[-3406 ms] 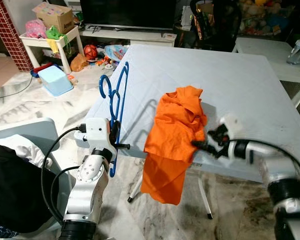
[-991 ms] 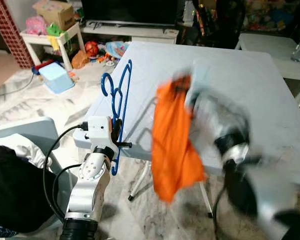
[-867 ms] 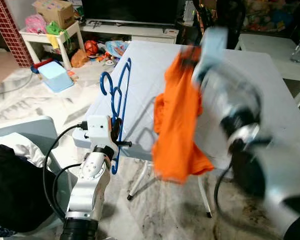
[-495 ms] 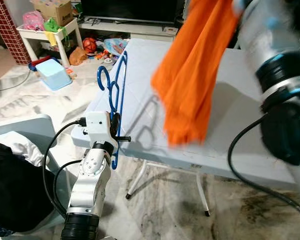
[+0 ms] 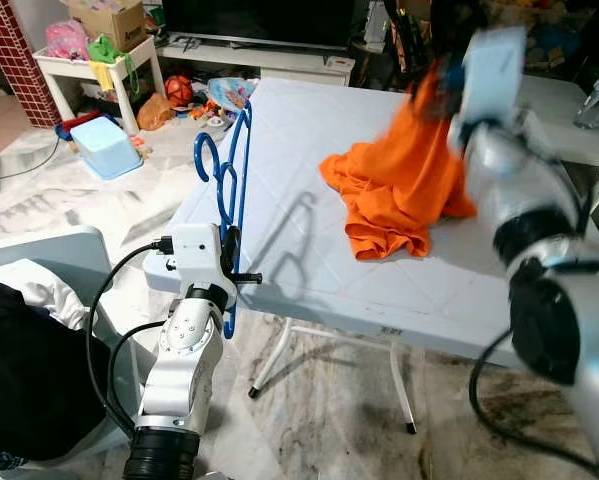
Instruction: Hang hanger
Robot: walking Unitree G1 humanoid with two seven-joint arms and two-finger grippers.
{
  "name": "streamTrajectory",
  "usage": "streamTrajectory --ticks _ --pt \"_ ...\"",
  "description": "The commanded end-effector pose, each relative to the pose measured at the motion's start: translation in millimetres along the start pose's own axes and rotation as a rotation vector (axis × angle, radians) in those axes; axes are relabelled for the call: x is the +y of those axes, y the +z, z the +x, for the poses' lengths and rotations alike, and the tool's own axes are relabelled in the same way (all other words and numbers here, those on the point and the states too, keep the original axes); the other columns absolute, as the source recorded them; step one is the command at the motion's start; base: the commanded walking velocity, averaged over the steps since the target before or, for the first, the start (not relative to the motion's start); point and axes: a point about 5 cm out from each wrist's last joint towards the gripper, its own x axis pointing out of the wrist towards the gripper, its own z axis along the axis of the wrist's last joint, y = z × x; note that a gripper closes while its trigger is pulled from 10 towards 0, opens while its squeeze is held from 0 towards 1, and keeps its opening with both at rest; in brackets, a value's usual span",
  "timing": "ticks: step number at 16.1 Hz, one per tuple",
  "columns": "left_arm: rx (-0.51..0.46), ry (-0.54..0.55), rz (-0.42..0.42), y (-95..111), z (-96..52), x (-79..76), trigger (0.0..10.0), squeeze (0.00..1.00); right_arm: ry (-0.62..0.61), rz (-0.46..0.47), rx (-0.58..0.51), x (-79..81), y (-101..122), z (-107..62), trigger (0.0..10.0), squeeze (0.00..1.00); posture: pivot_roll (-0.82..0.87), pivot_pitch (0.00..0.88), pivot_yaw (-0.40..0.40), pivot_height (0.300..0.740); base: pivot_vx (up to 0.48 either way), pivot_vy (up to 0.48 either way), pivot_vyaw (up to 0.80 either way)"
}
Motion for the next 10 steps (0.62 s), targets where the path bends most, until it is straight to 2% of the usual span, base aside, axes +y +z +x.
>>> streamTrajectory --ticks 1,3,5,6,8,10 --pt "0.040 -0.004 0.006 -9 -3.5 -1.6 10.0 0.00 0.047 0.009 0.086 0.5 -19 -4.0 10.0 1.00 -0.03 0.000 -0.044 0.740 0.000 0.000 0.00" --pt "0.048 -0.017 0.001 -11 -4.4 -4.2 10.0 0.00 0.092 0.016 0.182 0.3 -46 -12.6 10.0 1.00 -0.03 0.000 -0.038 0.740 0.000 0.000 0.00" --pt "0.051 -0.026 0.001 -11 -4.8 -4.9 10.0 0.00 0.129 0.022 0.221 -0.8 -66 -20.8 10.0 1.00 -0.03 0.000 -0.035 0.740 0.000 0.000 0.00" --pt "0.055 -0.028 0.009 -12 -5.8 -2.6 10.0 0.00 0.133 0.033 0.207 -1.6 -70 -23.4 10.0 1.00 -0.04 0.000 -0.034 0.740 0.000 0.000 0.00" --pt "0.063 -0.015 0.016 -15 -9.8 5.3 10.0 0.00 0.127 0.143 0.137 2.3 -78 -30.5 10.0 1.00 -0.04 0.000 -0.034 0.740 0.000 0.000 0.00" --pt "0.063 -0.009 0.011 -15 -10.8 5.9 10.0 0.00 0.130 0.192 0.062 6.7 -83 -38.0 10.0 1.00 -0.04 0.000 -0.030 0.740 0.000 0.000 0.00"
